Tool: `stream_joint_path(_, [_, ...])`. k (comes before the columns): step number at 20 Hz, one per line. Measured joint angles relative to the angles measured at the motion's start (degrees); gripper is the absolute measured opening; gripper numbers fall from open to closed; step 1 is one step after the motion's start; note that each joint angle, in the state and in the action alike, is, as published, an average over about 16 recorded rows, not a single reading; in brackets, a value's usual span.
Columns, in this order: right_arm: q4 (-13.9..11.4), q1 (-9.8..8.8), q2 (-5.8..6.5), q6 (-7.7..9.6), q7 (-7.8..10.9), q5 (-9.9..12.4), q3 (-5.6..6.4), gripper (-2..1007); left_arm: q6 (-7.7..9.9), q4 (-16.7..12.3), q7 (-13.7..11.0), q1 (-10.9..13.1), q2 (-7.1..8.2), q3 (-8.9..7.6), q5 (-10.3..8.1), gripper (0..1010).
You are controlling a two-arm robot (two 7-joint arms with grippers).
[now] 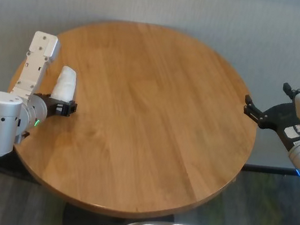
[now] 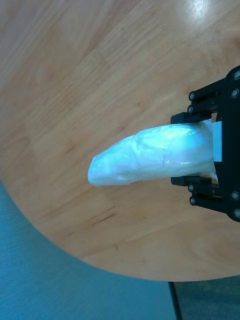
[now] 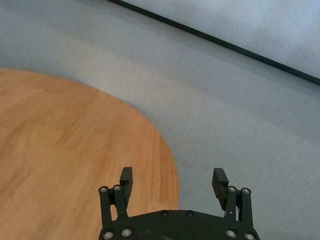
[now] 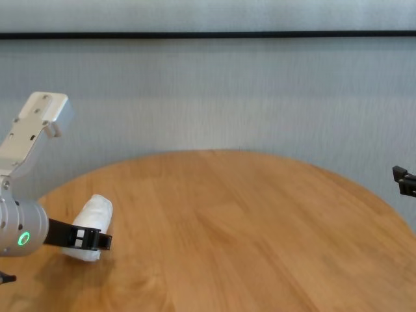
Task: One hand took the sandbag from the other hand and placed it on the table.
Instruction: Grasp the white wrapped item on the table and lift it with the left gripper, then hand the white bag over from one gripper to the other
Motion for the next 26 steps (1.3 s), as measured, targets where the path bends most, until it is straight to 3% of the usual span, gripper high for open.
stream_joint_path(8, [0.0,0.0,0.0,0.0,0.0,0.0,0.0,1003,0.03,-0.04,0.03,0.01,0.01,0.02,0.0,600])
stream_joint_path(26, [0.0,0.0,0.0,0.0,0.0,0.0,0.0,1003,0.07,-0.06,0.04,0.01,0.02,0.02,-0.01,580])
